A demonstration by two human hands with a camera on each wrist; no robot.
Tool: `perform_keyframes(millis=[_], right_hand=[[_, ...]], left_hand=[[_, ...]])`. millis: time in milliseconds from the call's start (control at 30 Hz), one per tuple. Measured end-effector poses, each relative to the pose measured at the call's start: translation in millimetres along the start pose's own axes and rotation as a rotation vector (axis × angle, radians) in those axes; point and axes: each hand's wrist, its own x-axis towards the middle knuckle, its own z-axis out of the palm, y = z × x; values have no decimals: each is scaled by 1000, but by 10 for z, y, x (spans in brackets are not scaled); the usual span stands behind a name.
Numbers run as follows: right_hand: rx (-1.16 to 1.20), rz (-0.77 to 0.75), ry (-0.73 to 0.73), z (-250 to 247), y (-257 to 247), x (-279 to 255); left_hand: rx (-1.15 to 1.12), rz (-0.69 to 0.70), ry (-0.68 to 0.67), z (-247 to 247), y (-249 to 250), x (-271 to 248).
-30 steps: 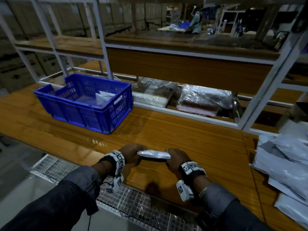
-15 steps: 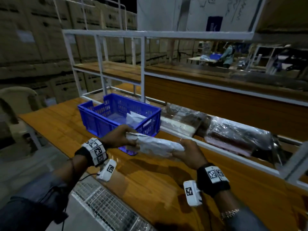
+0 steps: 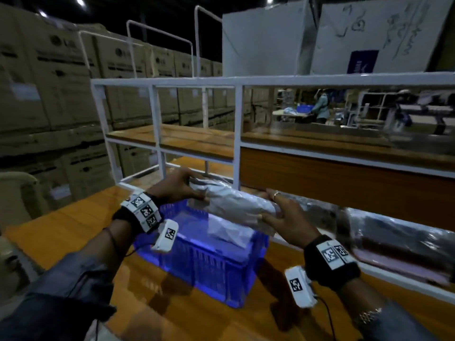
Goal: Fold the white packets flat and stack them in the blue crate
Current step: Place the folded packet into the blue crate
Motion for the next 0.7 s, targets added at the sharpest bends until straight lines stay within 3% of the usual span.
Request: perform_keyframes(millis=[133, 300, 433, 700], right_hand=[[-137, 65, -49, 313, 159, 619], [-286, 254, -173, 591, 352, 1006], [-532, 406, -352, 804, 661, 1061], [-806, 505, -619, 1073, 919, 1271]], left_hand=[[141, 7, -83, -201, -744, 505], [307, 68, -340, -79, -1460, 977], [362, 95, -518, 199, -1771, 1159], [535, 122, -659, 796, -2133, 1463]])
